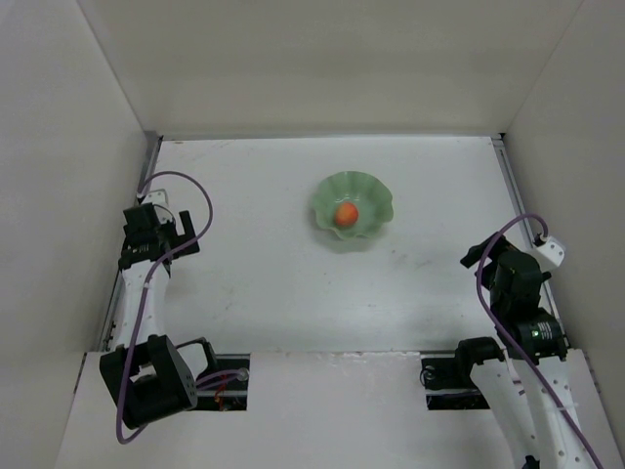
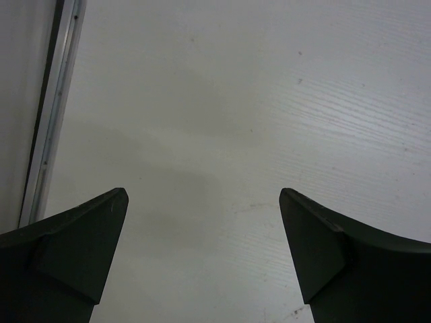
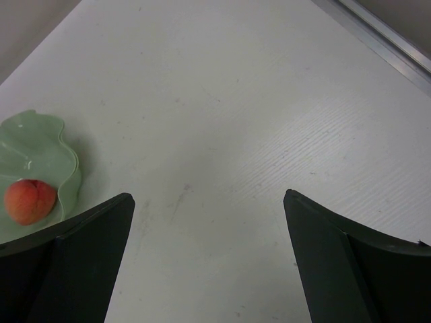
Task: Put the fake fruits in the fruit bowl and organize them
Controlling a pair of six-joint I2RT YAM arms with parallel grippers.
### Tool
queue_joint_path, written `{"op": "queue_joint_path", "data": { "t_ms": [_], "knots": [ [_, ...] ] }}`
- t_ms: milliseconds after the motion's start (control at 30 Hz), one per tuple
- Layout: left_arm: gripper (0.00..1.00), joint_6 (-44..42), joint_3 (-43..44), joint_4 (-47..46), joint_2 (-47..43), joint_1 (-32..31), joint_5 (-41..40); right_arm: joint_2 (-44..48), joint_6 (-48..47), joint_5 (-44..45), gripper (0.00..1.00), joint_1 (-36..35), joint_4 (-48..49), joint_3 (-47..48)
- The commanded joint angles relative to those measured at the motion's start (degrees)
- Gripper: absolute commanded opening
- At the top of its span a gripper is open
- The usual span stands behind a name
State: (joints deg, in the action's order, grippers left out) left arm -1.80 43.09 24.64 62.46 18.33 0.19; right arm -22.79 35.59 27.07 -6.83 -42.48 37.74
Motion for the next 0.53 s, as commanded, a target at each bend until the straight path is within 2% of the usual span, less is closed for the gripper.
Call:
{"op": "queue_joint_path", "data": {
  "t_ms": [0,500],
  "knots": [
    [1.00,1.19,1.99,-2.76,-0.67,-0.09,-0.54,0.90,0.09,0.88,1.00,-0.51,0.91,0.14],
    [1.00,1.37,3.49,-0.56,-4.00,-1.05,0.51,0.29,-0.26,1.06,1.00,-2.53,1.26,0.14]
  ]
}}
